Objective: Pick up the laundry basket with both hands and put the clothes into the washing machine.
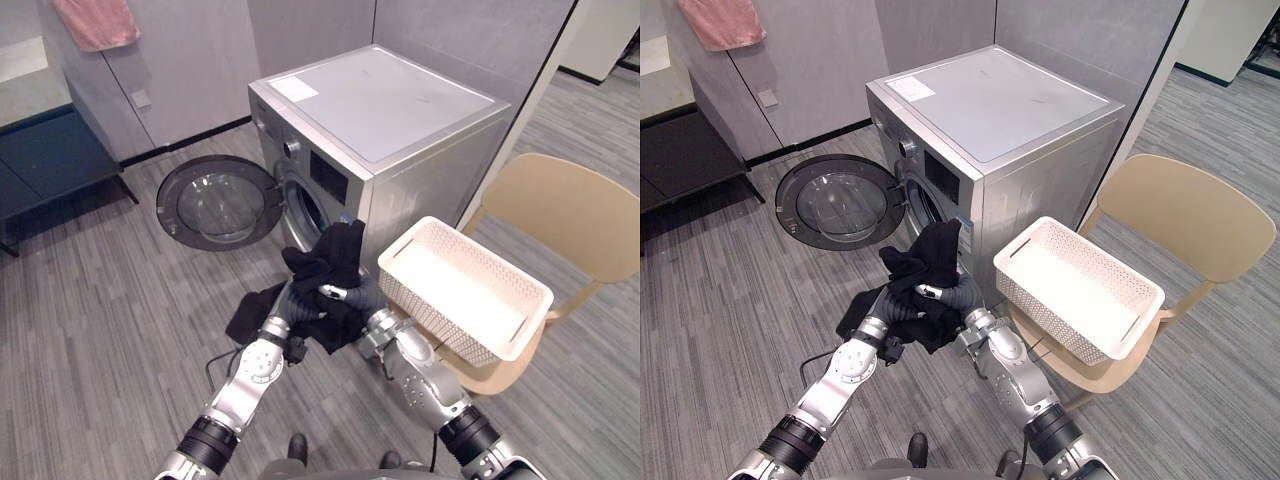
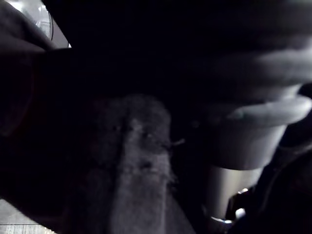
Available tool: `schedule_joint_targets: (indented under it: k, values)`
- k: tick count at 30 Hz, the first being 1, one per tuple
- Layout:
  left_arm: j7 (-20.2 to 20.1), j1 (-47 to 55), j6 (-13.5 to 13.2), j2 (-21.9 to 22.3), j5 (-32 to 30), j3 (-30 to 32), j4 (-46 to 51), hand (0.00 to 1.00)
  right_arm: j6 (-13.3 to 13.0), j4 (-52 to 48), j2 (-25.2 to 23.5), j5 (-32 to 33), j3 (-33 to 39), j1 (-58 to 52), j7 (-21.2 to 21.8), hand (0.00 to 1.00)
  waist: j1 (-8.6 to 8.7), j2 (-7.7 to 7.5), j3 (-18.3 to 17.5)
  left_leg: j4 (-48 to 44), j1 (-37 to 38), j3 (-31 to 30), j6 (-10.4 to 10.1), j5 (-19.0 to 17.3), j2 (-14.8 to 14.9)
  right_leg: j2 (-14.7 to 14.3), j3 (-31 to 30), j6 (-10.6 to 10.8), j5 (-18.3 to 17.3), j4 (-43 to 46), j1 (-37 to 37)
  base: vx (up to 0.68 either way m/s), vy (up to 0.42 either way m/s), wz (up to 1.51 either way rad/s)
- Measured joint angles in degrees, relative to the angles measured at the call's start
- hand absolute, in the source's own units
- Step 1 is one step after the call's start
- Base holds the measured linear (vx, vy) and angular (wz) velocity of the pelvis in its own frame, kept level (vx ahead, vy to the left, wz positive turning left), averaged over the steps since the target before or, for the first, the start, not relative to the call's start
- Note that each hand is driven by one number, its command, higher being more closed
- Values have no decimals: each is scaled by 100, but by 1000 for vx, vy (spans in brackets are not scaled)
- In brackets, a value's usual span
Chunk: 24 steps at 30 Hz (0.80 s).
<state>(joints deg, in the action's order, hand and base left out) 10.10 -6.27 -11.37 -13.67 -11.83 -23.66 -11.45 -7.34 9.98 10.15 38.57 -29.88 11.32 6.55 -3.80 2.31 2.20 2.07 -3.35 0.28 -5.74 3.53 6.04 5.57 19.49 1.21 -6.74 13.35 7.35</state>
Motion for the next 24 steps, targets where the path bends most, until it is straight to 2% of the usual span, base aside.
schedule_joint_targets:
  k: [2,3,11,13,15,19,21,24]
  values:
    - [4,0,-2,2,-6,-53,0,100,-4,0,88,158,-54,0,10,100,4,3,-22,1,0,0,-5,3,7,-9,-2,-4,2,2,3,-15,-22,-1]
    - [5,0,-2,9,-6,-63,0,100,-6,-1,142,226,-84,-3,35,0,5,4,-42,1,-1,2,-6,4,11,-17,-8,-6,4,4,6,0,0,0]
    - [205,3,2,146,257,222,0,100,-147,-79,205,347,-185,-12,223,0,2,-6,-77,1,2,20,-6,4,35,-60,-45,-9,5,52,23,4,-13,-1]
    - [282,71,2,320,531,450,0,100,-151,-254,201,21,-115,-49,222,0,-3,-20,-84,1,8,25,-6,4,32,-79,-61,-9,5,61,25,0,0,0]
    - [418,106,1,490,783,769,1,100,-130,-528,136,-442,59,-201,224,0,-10,-39,-95,1,12,24,-6,4,31,-81,-74,-9,4,69,25,0,0,0]
    - [642,340,-11,842,1116,1361,188,100,-135,-1066,-15,-2144,367,-590,74,0,-10,-72,-104,18,119,75,-5,4,21,-85,-166,-13,-2,88,-16,17,-9,-7]
    - [648,632,-37,987,1246,1582,367,100,-228,-1178,-47,-3119,817,-836,-171,0,-10,-89,-115,26,156,109,-2,3,10,-82,-216,-10,-3,65,-30,-9,-1,-9]
    - [635,969,-35,1009,1411,1906,366,100,-250,-1176,27,-3791,1478,-1089,-447,0,2,-107,-110,48,197,109,16,12,8,-84,-219,22,-22,40,-73,-5,0,-1]
